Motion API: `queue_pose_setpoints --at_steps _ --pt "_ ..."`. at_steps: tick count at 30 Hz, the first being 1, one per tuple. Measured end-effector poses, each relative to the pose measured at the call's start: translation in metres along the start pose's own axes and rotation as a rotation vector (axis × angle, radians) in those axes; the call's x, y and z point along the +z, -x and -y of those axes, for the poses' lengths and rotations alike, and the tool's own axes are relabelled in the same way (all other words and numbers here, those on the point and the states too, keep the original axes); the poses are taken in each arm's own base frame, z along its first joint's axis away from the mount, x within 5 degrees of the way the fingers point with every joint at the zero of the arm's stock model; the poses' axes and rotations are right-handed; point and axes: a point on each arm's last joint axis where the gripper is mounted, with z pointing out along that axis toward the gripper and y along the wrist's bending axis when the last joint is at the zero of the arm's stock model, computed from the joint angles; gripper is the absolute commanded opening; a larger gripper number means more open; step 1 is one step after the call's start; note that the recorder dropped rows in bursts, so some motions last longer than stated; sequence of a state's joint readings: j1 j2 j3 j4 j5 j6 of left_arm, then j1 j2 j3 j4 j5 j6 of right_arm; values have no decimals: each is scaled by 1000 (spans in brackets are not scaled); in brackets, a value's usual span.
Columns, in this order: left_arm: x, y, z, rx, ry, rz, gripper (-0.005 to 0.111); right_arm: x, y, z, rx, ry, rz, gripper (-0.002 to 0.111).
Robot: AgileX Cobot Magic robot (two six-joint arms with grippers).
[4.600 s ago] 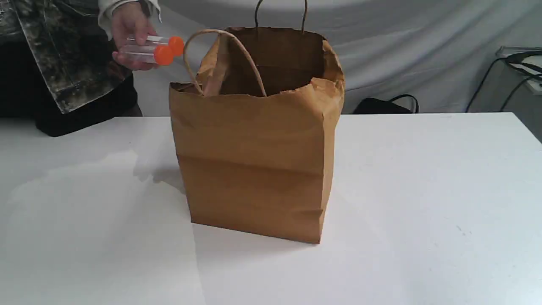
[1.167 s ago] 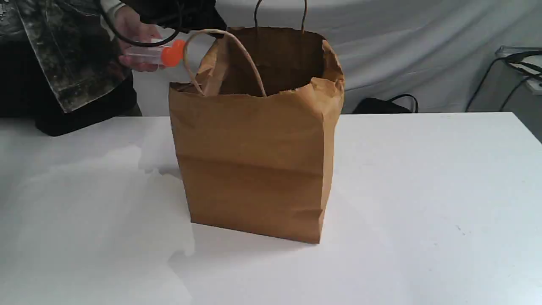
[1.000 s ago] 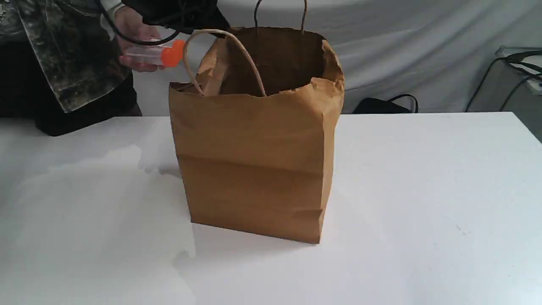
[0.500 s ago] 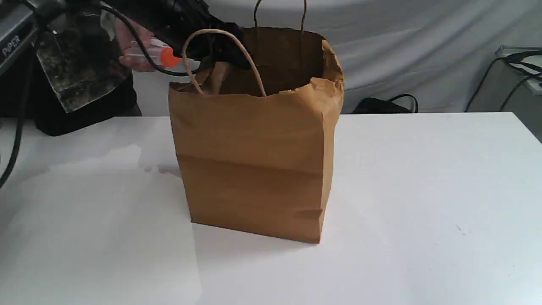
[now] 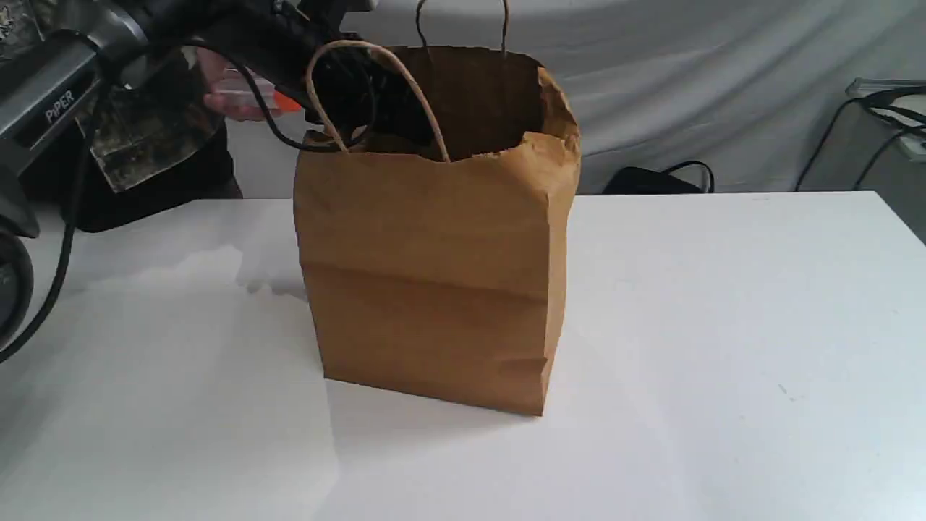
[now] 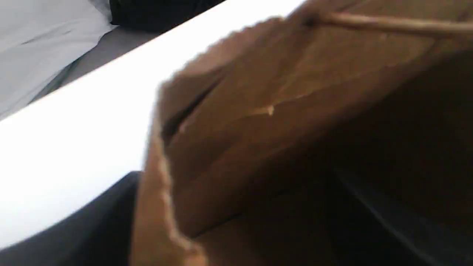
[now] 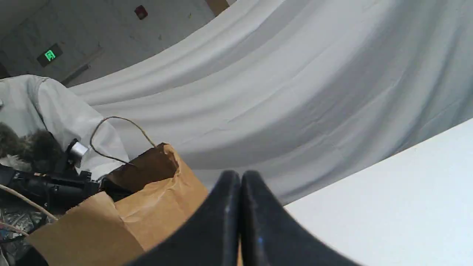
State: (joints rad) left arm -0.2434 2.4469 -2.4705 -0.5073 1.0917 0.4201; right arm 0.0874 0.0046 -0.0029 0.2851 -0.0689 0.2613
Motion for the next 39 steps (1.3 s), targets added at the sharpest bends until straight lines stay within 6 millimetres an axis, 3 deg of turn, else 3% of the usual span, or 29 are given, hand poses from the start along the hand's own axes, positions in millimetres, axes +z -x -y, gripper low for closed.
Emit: queue_pose_setpoints --at_steps 9,12,21,29,39 --pt "0 1 0 -43 3 7 9 0 5 -1 0 16 60 0" --pt "0 0 0 -43 2 5 0 -1 12 -3 0 36 135 0" --pt "0 -4 1 -102 -14 -39 0 -5 30 -8 -8 93 333 0" --pt "0 -6 4 -243 -33 -71 0 -11 34 -28 -272 270 430 0" --pt "-11 3 15 -251 -51 -36 0 8 27 -38 -354 359 355 0"
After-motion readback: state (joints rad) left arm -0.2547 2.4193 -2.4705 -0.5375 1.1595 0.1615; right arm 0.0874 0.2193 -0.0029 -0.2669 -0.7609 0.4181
